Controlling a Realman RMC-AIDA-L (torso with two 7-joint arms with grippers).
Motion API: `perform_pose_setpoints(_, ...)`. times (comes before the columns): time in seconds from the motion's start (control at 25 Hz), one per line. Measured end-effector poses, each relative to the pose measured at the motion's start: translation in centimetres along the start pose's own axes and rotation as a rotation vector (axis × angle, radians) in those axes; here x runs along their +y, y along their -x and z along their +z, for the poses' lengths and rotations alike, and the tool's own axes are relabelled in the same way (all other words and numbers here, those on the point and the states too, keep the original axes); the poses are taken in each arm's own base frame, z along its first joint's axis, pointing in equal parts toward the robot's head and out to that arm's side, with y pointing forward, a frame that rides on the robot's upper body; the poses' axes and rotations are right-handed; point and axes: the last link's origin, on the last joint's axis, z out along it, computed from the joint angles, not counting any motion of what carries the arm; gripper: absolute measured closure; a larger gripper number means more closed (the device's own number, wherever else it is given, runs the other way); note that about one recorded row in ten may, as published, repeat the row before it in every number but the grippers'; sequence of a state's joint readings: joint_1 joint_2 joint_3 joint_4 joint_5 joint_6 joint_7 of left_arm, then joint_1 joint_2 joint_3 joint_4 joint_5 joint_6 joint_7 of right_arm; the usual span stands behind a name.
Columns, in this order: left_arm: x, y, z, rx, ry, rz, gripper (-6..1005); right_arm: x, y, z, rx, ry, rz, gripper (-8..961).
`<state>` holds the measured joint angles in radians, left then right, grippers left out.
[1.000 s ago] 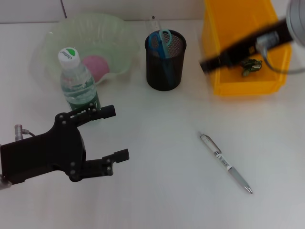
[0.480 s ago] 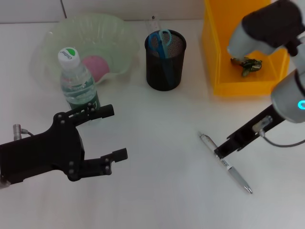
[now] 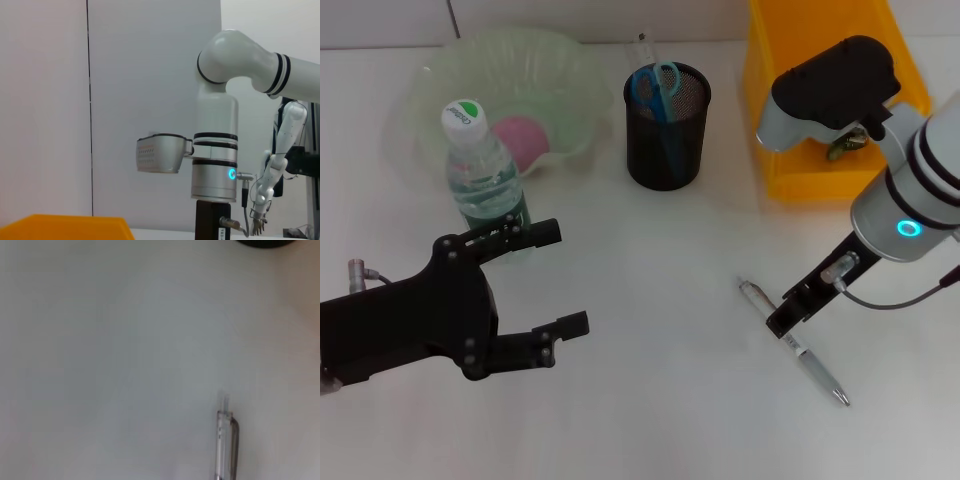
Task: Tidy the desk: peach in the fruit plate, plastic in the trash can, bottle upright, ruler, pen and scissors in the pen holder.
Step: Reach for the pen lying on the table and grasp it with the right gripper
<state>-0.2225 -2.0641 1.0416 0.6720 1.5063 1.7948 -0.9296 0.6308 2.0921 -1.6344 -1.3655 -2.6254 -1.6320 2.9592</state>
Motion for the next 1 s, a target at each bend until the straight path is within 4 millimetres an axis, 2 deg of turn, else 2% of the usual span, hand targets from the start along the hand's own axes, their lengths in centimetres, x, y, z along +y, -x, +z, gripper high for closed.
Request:
perform_pose_setpoints(0.4, 0.0, 0.0, 0.1, 0.001, 0.001, 0.001, 133, 0.4, 1.1, 1.5, 0.012, 0.009, -0.022, 366)
perform_pose_setpoints(0.88, 0.1, 0.1, 0.0, 0.002, -0.001, 0.001, 133, 0.3, 1.4, 1.8, 0.007, 0.005, -0.02, 400)
perform_pose_setpoints(1.0, 0.1, 0.1, 0.0, 0.001, -0.002, 0.001, 133, 0.2, 1.5, 2.0, 0.011, 0.003, -0.018, 479)
